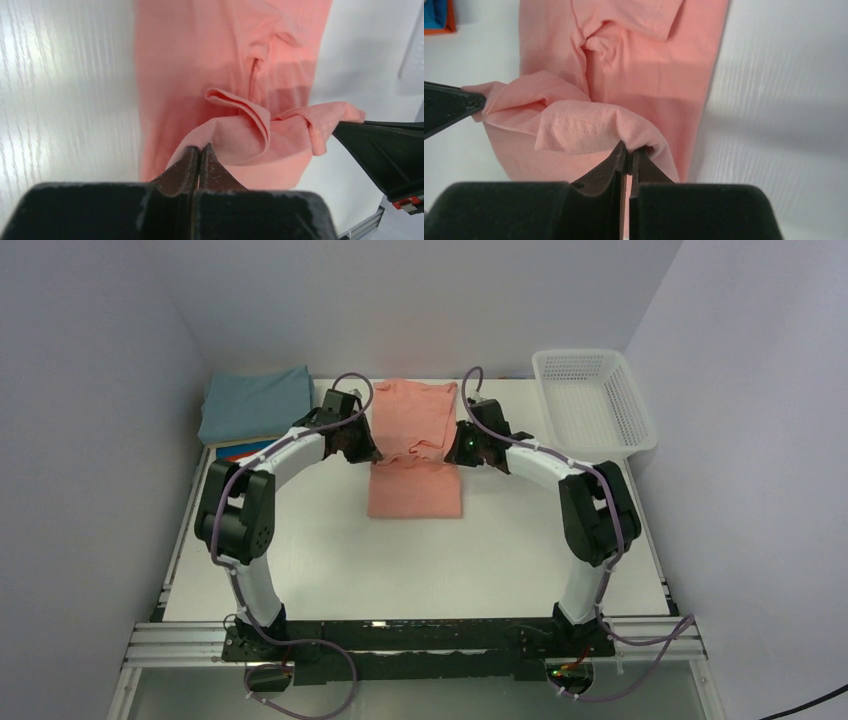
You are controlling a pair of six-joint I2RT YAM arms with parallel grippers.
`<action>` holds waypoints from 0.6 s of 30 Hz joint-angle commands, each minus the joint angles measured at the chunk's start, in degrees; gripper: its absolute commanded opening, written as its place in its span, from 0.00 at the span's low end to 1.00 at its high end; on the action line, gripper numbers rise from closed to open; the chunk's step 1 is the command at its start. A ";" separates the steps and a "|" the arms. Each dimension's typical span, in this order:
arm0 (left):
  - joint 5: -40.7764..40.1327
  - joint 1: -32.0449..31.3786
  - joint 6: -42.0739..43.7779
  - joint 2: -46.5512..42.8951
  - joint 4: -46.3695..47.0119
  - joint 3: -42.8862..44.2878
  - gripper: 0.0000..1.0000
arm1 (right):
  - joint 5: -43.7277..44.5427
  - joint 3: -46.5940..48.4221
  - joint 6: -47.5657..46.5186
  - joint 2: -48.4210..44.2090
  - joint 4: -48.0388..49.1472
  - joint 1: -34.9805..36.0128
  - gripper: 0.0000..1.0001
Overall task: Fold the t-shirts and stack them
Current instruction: Fold the folded rectangular tshirt in 1/3 of the way, then grab one side of the 2/3 rectangular tshirt with both arms
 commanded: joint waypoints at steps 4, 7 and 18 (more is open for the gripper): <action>-1.69 2.45 2.90 7.05 -1.25 8.85 0.31 | -1.93 8.61 0.51 9.10 6.71 -1.69 0.19; 0.20 3.80 3.93 9.24 -4.65 14.15 0.67 | 1.20 13.68 1.86 12.00 3.18 -2.60 0.63; -0.42 3.50 3.32 -11.30 -0.51 -9.85 1.00 | 2.40 -8.13 1.67 -8.67 5.79 -1.62 1.00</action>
